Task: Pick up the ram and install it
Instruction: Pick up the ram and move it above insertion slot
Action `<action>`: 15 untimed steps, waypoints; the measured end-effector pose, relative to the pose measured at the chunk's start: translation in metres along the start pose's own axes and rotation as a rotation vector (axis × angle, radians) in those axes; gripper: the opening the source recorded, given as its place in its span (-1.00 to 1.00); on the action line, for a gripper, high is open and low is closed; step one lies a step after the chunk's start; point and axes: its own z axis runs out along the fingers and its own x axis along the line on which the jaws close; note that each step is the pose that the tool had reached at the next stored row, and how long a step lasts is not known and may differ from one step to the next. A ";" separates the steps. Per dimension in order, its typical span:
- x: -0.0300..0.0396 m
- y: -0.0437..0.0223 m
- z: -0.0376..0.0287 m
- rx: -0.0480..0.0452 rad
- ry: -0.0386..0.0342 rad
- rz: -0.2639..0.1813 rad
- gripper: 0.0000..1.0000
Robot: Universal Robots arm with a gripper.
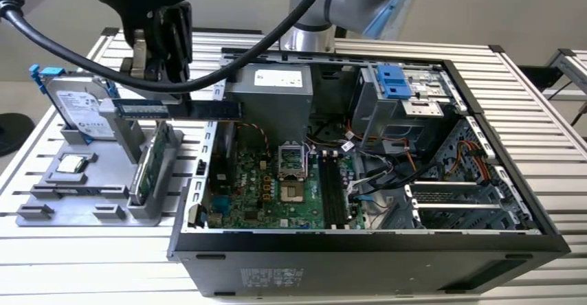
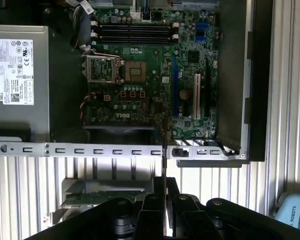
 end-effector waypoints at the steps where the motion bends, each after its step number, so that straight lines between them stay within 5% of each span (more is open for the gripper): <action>1: 0.0001 0.0017 0.0003 0.0000 -0.0003 0.000 -1.00; 15: 0.0007 0.0274 0.0044 -0.0001 -0.0014 0.000 -1.00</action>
